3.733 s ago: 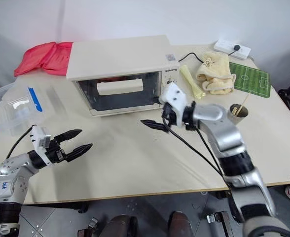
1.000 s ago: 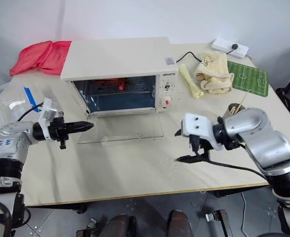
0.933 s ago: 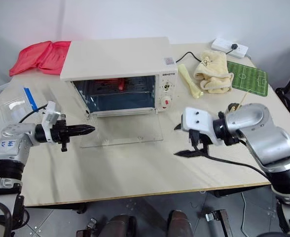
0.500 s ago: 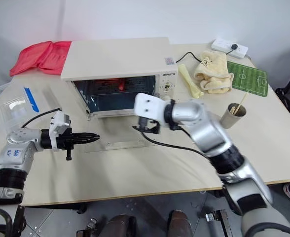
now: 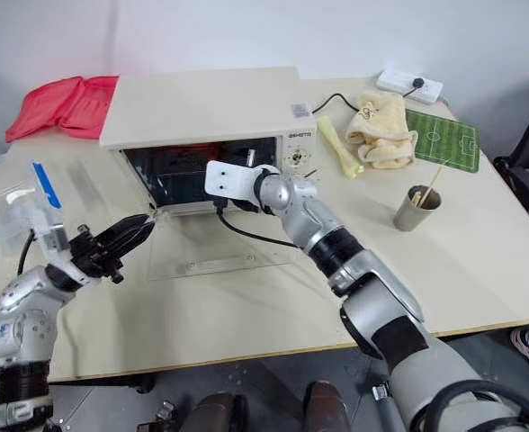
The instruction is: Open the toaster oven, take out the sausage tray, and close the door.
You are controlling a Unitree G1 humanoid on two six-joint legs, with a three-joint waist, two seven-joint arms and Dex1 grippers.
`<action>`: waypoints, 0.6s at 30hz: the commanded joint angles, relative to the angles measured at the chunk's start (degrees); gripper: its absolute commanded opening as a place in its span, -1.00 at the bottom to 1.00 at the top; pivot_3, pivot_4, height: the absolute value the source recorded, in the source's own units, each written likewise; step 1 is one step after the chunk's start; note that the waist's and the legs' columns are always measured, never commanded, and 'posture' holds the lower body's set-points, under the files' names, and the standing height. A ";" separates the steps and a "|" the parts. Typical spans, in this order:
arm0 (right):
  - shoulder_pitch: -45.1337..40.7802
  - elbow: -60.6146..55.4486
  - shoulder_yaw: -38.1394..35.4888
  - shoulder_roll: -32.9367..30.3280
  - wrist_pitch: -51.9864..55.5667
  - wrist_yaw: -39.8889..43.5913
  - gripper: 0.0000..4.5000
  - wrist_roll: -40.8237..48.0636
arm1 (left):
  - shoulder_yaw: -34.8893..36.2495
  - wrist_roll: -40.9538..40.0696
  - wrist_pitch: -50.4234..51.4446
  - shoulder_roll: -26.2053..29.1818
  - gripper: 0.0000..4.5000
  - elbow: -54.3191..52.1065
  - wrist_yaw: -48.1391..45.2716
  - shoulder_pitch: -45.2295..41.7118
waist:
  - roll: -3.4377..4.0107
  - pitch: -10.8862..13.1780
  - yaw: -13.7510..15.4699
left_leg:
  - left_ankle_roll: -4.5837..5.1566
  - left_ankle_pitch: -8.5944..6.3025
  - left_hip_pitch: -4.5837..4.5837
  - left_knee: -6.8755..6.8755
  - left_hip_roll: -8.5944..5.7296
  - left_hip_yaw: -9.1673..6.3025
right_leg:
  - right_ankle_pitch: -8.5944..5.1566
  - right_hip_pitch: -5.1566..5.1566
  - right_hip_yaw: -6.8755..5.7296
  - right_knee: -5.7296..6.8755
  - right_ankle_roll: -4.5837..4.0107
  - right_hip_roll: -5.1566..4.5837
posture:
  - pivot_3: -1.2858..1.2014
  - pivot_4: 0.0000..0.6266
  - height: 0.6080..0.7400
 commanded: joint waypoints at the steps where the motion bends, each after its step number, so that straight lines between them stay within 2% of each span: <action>1: -4.04 7.38 0.84 2.27 -4.72 -4.65 1.00 -3.18 | 3.89 -3.46 -1.88 -1.27 0.08 -6.31 2.48 3.39 | 0.00 0.00 -0.36 | -0.02 0.01 0.00 -0.03 0.00 -0.08 | 0.00 0.01 -0.02 0.01 0.00 0.01 | 0.03 -0.52 1.00; 5: -7.07 14.96 2.22 4.35 -7.38 -8.82 1.00 -6.37 | 5.22 -6.24 -0.71 -2.29 0.55 -10.40 5.04 6.44 | 0.04 0.02 -0.56 | -0.05 0.01 0.01 -0.09 0.01 -0.10 | -0.01 0.01 -0.02 0.00 -0.03 0.02 | 0.03 -0.52 1.00; 8: -8.49 19.22 3.67 5.60 -8.63 -11.10 0.73 -9.06 | 4.94 -6.04 -0.91 -2.86 0.96 -11.71 6.86 8.25 | 0.05 0.02 -0.58 | -0.05 0.02 0.01 -0.07 -0.01 -0.10 | -0.02 0.02 0.00 0.00 -0.05 0.03 | 0.03 -0.52 1.00; 18: -8.60 20.91 5.15 6.97 -10.91 -16.19 -0.75 -13.44 | 3.99 -5.91 -0.87 -2.52 1.00 -12.67 9.62 8.47 | 0.07 0.04 -0.54 | -0.07 0.01 0.04 -0.12 -0.01 -0.09 | -0.05 0.02 0.02 0.00 -0.09 0.03 | 0.03 -0.52 1.00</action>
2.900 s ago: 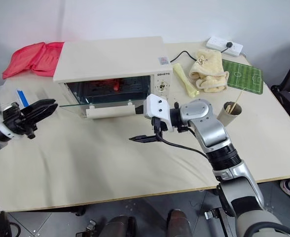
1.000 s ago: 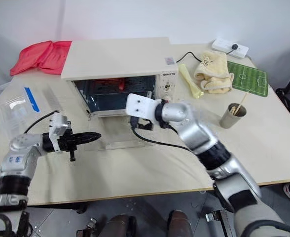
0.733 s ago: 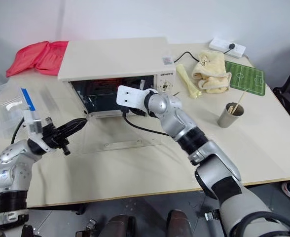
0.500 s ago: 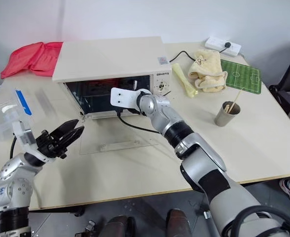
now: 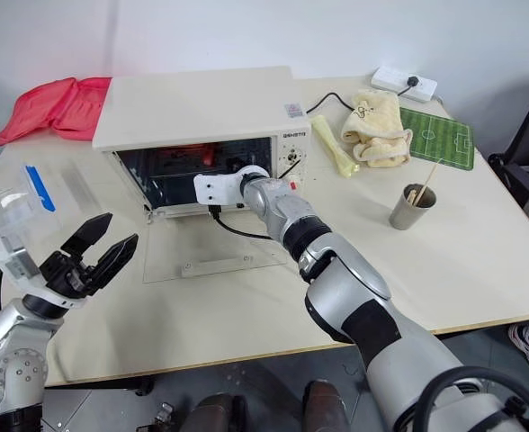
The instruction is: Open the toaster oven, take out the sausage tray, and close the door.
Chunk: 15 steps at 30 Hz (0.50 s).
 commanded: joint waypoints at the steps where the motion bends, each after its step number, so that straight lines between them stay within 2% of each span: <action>1: -0.53 -1.61 0.66 0.15 -1.29 -0.79 -0.89 -1.48 | 0.19 -0.81 -0.17 0.61 1.00 -1.71 0.80 0.06 | 0.00 0.00 -0.01 | 0.00 0.00 0.02 -0.02 0.00 0.01 | 0.00 0.00 0.00 0.00 0.00 0.00 | 0.03 -0.52 1.00; 2: -0.20 -2.34 0.63 -0.10 -1.50 -0.97 -0.99 -1.73 | 0.03 -0.51 -0.05 0.74 1.00 -1.59 1.20 0.07 | 0.00 0.00 -0.01 | -0.01 0.00 0.02 -0.02 0.00 0.01 | 0.00 0.00 0.00 0.00 -0.01 0.00 | 0.03 -0.52 1.00; 7: 2.05 -8.44 0.68 -2.19 -2.08 -1.94 -0.99 -3.69 | -2.21 0.80 1.52 2.28 1.00 -1.59 1.29 0.54 | 0.01 0.01 -0.01 | -0.02 0.01 0.03 -0.13 0.00 0.02 | -0.01 -0.01 0.00 -0.01 -0.02 0.01 | 0.03 -0.52 1.00; 15: 10.09 -28.09 -0.01 -7.02 0.65 4.40 -0.99 -5.63 | -4.22 0.53 1.72 2.91 1.00 0.25 1.05 -2.84 | 0.01 0.01 0.07 | -0.02 0.01 0.03 -0.28 -0.01 -0.02 | -0.01 -0.06 -0.04 -0.04 -0.02 0.01 | 0.03 -0.52 1.00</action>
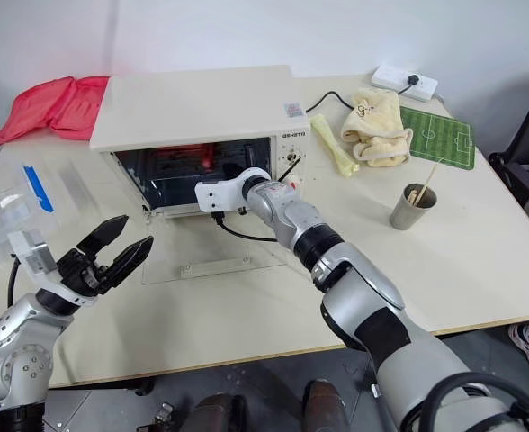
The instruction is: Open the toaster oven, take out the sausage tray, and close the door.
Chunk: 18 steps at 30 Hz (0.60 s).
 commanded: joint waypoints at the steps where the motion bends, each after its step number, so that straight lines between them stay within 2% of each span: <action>1: 2.36 -12.14 -0.45 -1.27 0.96 2.93 -0.99 -1.06 | 0.00 -0.18 -0.12 0.92 1.00 0.41 -0.42 -1.60 | 0.00 0.00 0.01 | 0.00 0.00 0.00 0.00 0.00 0.00 | 0.00 0.00 0.00 0.00 0.00 0.00 | 0.03 -0.52 1.00; 12: 10.60 -36.64 -2.98 -4.00 9.22 15.05 -0.99 -1.45 | 0.42 -1.27 0.91 2.29 1.00 1.95 -1.71 -3.34 | 0.00 0.00 0.00 | 0.00 0.00 0.01 -0.05 0.00 0.07 | 0.00 -0.03 -0.01 -0.05 0.00 0.01 | 0.03 -0.52 1.00; 18: 16.05 -47.37 -1.89 -4.49 12.04 18.55 -0.99 -4.04 | 1.38 -2.04 2.47 3.53 1.00 2.63 -1.28 -4.81 | 0.00 0.00 -0.16 | -0.01 0.00 0.01 -0.13 0.02 0.12 | 0.00 -0.09 -0.02 -0.08 0.00 0.01 | 0.03 -0.52 1.00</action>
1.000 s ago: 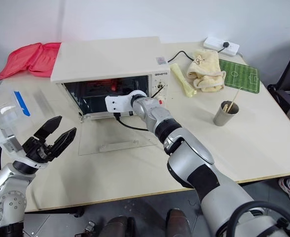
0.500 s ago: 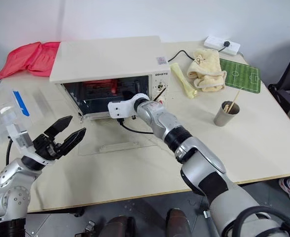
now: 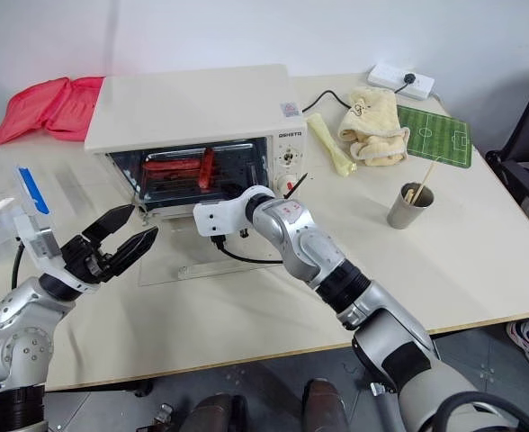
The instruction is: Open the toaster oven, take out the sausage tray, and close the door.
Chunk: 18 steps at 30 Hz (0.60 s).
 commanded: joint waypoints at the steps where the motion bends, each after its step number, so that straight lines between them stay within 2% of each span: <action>1: 0.63 -10.58 -0.35 0.45 -1.17 -0.10 -0.99 -1.94 | 1.88 -1.53 0.56 1.11 1.00 -0.07 0.15 -0.75 | 0.00 0.00 -0.13 | -0.02 -0.01 0.01 0.00 0.00 0.02 | 0.00 -0.01 0.00 0.00 0.00 0.00 | 0.03 -0.52 1.00; 12: 7.34 -19.64 -0.86 -2.63 -3.47 2.53 -0.99 -3.53 | 5.58 -7.26 8.75 3.92 1.00 -0.64 3.91 -0.91 | 0.00 0.00 -0.02 | -0.02 -0.01 0.00 0.00 0.03 0.14 | 0.00 -0.09 0.02 0.00 0.00 0.00 | 0.03 -0.52 1.00; 18: 10.01 -23.92 -0.77 -5.48 -6.63 2.59 -0.99 -4.33 | 8.26 -12.17 17.32 5.93 1.00 -1.46 8.27 1.07 | 0.00 0.00 0.04 | -0.02 -0.01 0.01 -0.01 0.03 0.13 | 0.00 -0.09 0.03 0.01 0.00 0.00 | 0.03 -0.52 1.00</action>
